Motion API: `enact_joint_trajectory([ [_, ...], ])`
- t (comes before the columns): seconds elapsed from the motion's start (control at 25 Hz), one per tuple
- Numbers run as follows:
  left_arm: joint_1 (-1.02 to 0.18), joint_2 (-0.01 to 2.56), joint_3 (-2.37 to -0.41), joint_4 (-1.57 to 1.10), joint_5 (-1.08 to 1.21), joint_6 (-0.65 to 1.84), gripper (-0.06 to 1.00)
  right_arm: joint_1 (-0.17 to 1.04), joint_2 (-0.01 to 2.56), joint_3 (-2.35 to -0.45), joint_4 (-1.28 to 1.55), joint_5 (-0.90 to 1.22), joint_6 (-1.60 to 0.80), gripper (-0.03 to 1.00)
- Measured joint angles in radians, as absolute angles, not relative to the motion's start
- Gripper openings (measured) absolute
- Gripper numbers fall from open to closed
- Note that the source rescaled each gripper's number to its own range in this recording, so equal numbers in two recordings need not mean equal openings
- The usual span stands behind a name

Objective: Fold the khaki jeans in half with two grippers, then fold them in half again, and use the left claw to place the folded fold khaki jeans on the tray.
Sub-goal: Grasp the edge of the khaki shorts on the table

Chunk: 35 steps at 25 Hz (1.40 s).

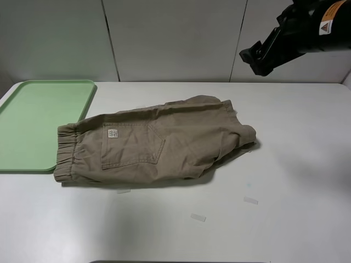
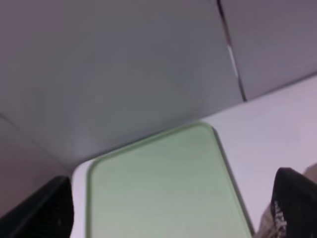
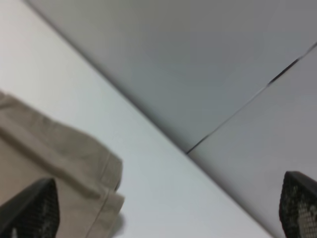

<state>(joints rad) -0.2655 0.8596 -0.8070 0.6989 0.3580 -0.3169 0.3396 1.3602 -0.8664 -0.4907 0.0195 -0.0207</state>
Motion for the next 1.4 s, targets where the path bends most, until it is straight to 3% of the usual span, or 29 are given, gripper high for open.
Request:
enact_joint_trajectory([
  [0.56,-0.265,0.376,-0.935,0.68,0.703,-0.255,0.78,0.34,1.248,-0.866,-0.444,0.061,-0.02,0.97],
  [0.84,-0.267,0.232,-1.075,0.418,0.864,-0.09,0.8,0.34,1.248,-0.866,-0.436,0.086,-0.02,0.97],
  [1.4,-0.302,0.149,-0.956,0.18,1.161,-0.006,0.81,0.34,1.248,-0.866,-0.432,0.088,-0.02,0.97],
])
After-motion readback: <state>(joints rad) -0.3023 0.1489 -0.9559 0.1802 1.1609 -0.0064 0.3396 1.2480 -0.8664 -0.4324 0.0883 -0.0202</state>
